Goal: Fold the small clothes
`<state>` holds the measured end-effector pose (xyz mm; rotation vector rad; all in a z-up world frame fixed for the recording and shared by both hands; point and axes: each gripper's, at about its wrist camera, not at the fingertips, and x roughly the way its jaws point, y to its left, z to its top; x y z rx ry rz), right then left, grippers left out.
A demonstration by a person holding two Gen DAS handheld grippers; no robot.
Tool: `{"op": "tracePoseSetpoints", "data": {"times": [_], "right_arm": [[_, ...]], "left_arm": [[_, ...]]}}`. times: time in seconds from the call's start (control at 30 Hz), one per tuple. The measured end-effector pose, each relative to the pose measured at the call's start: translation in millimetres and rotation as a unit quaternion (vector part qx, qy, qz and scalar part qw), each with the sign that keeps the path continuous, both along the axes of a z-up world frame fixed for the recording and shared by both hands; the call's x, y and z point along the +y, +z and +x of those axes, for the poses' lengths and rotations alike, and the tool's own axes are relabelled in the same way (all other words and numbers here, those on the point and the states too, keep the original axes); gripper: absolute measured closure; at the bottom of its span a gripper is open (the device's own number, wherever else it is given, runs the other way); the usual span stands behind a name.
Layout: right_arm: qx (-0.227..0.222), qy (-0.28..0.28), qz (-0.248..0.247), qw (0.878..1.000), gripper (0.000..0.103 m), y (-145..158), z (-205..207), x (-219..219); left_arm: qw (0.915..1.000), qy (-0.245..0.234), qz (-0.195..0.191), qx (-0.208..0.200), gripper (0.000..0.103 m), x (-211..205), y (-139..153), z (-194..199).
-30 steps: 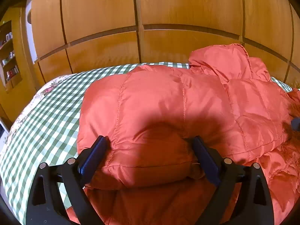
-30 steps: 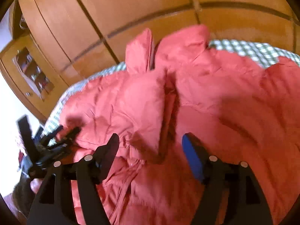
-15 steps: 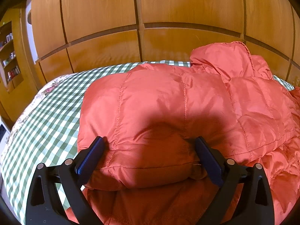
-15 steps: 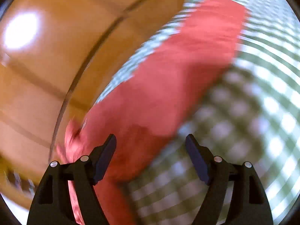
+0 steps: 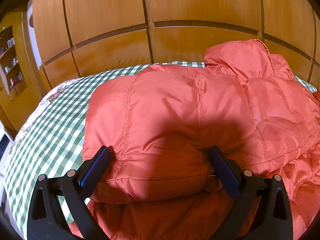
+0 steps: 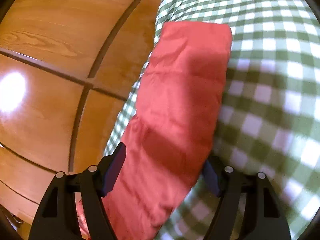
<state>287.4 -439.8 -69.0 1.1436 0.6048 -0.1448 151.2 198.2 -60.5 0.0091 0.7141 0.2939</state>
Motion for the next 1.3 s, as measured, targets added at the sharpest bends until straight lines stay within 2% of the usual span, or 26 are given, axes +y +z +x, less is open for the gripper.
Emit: {"op": "tracePoseSetpoints", "data": {"times": [0.13,0.17,0.2,0.27,0.37,0.53,0.63,0.77,0.87,0.97,1.07,1.1,1.13,1.17,1.27,1.3], "right_arm": [[0.021,-0.025,0.013,0.999,0.044,-10,-3,-19],[0.027,-0.032,0.025,0.999,0.055,-13,-7,-26],[0.030,-0.036,0.037,0.998,0.070,-18,-9,-30],[0.026,-0.039,0.080,0.996,0.083,-28,-13,-41],[0.006,-0.038,0.066,0.997,0.086,-13,-16,-41],[-0.034,0.006,-0.015,0.999,0.087,35,-24,-8],[-0.057,0.036,-0.057,0.996,0.087,64,-27,23],[-0.098,0.095,-0.114,0.984,0.087,105,-27,79],[-0.128,0.145,-0.164,0.967,0.087,133,-30,132],[-0.150,0.202,-0.215,0.944,0.087,154,-34,191],[-0.163,0.265,-0.287,0.906,0.087,166,-41,259],[-0.164,0.296,-0.320,0.885,0.086,165,-45,290],[-0.164,0.316,-0.342,0.870,0.086,161,-48,311],[-0.161,0.339,-0.365,0.852,0.086,155,-52,335],[-0.151,0.396,-0.402,0.812,0.083,131,-64,387],[-0.143,0.423,-0.410,0.795,0.080,118,-68,407]], "left_arm": [[1.0000,0.000,0.001,0.002,0.004,0,-1,1],[1.0000,0.000,0.000,0.002,0.004,0,-1,1],[1.0000,0.000,0.000,0.002,0.004,0,-1,1],[1.0000,0.000,-0.001,0.003,0.004,0,-1,1],[1.0000,0.000,-0.003,0.001,0.004,0,-1,1],[1.0000,0.000,-0.007,0.002,0.004,1,-2,3],[1.0000,0.001,-0.008,0.002,0.004,1,-2,2],[1.0000,0.001,-0.010,0.001,0.004,2,-1,2],[0.9999,0.002,-0.011,0.000,0.004,2,-1,2],[0.9999,0.002,-0.011,-0.001,0.004,3,-1,2],[0.9999,0.002,-0.012,-0.001,0.004,3,-1,2],[0.9999,0.002,-0.012,-0.001,0.004,3,-1,2],[0.9999,0.002,-0.012,-0.001,0.004,3,-1,2],[0.9999,0.002,-0.013,-0.002,0.004,3,-1,1],[0.9999,0.002,-0.014,-0.003,0.004,2,-1,0],[0.9999,0.002,-0.015,-0.004,0.004,2,-1,0]]}}
